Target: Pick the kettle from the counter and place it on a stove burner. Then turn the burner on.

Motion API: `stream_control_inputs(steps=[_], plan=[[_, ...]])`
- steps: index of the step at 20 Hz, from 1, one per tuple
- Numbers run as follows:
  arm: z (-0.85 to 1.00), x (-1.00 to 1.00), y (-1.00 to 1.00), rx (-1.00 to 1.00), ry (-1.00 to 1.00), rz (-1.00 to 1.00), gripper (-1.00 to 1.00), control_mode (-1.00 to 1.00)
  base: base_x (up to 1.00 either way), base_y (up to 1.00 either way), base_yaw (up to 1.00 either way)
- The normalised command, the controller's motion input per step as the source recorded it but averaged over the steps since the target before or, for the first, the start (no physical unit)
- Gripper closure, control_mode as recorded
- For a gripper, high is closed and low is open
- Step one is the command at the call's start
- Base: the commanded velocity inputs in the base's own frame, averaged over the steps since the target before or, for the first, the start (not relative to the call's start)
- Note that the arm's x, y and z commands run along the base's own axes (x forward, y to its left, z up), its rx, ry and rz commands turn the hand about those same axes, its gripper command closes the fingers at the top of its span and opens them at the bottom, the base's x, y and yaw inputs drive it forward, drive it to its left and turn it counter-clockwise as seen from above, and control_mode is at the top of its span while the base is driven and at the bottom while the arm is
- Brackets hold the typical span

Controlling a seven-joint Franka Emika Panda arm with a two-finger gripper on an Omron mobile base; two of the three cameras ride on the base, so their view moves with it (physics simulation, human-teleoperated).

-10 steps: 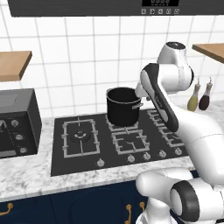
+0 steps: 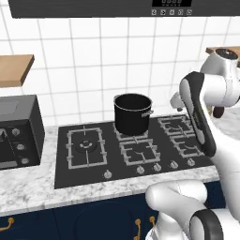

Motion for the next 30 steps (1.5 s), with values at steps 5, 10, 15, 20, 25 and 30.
stream_control_inputs(steps=[5,10,15,20,25,30], plan=[[0.0,-1.0,-1.0,0.0,-0.17,0.0,-1.0,-1.0,0.0,0.0,0.0],[0.0,-0.81,-1.0,-0.01,-0.04,-0.01,-1.0,-1.0,0.0,0.0,0.0],[0.0,-0.2,-1.0,-0.1,0.0,-0.08,-1.0,-1.0,0.0,0.0,0.0],[0.0,0.0,-1.0,-0.09,0.0,-0.05,-1.0,-1.0,0.0,0.0,0.0],[-0.05,0.03,-1.0,-0.08,0.0,-0.03,-1.0,-1.0,0.0,0.0,0.0],[-0.28,0.18,-1.0,-0.03,0.03,0.0,-1.0,-1.0,0.0,0.0,0.0]])
